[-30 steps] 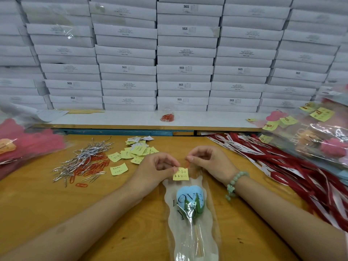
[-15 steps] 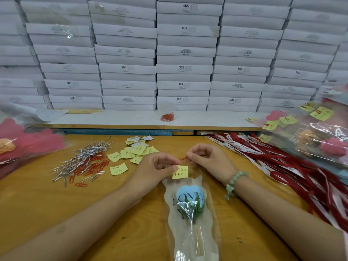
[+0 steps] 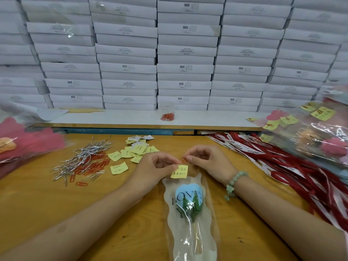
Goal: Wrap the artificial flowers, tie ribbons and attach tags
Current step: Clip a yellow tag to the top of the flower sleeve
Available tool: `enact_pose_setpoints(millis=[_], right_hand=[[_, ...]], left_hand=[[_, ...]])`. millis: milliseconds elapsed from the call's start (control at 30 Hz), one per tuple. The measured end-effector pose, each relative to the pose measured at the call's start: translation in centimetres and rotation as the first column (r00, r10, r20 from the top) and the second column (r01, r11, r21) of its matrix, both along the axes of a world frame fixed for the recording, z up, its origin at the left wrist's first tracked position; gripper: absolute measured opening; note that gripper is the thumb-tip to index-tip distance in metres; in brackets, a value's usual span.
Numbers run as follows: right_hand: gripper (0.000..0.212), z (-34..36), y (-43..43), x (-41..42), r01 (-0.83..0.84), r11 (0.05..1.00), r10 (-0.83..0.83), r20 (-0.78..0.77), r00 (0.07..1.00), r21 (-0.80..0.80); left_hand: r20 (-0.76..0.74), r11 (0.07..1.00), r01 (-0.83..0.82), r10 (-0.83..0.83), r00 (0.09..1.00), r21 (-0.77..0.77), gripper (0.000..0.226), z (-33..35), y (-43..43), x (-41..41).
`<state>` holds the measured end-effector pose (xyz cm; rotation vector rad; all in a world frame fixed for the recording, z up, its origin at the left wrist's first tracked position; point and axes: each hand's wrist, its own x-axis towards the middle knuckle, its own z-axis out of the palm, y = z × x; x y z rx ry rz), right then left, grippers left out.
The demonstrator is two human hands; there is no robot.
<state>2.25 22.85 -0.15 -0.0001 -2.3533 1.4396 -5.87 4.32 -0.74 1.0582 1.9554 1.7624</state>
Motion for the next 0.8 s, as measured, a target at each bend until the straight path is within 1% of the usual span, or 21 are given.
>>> enact_pose_setpoints(millis=[333, 633, 800], right_hand=[[0.009, 0.22, -0.38, 0.03, -0.07, 0.982, 0.073, 0.012, 0.997, -0.177], [0.01, 0.33, -0.63, 0.06, -0.114, 0.97, 0.124, 0.031, 0.992, -0.217], [0.011, 0.44, -0.74, 0.13, -0.128, 0.975, 0.142, 0.07, 0.987, -0.181]], left_hand=[[-0.011, 1.0, -0.026, 0.026, 1.0, -0.003, 0.014, -0.1, 0.14, -0.17], [0.003, 1.0, -0.027, 0.027, 1.0, 0.0, 0.011, -0.11, 0.1, -0.1], [-0.003, 0.999, -0.038, 0.038, 0.999, 0.0, 0.012, -0.12, 0.19, -0.2]])
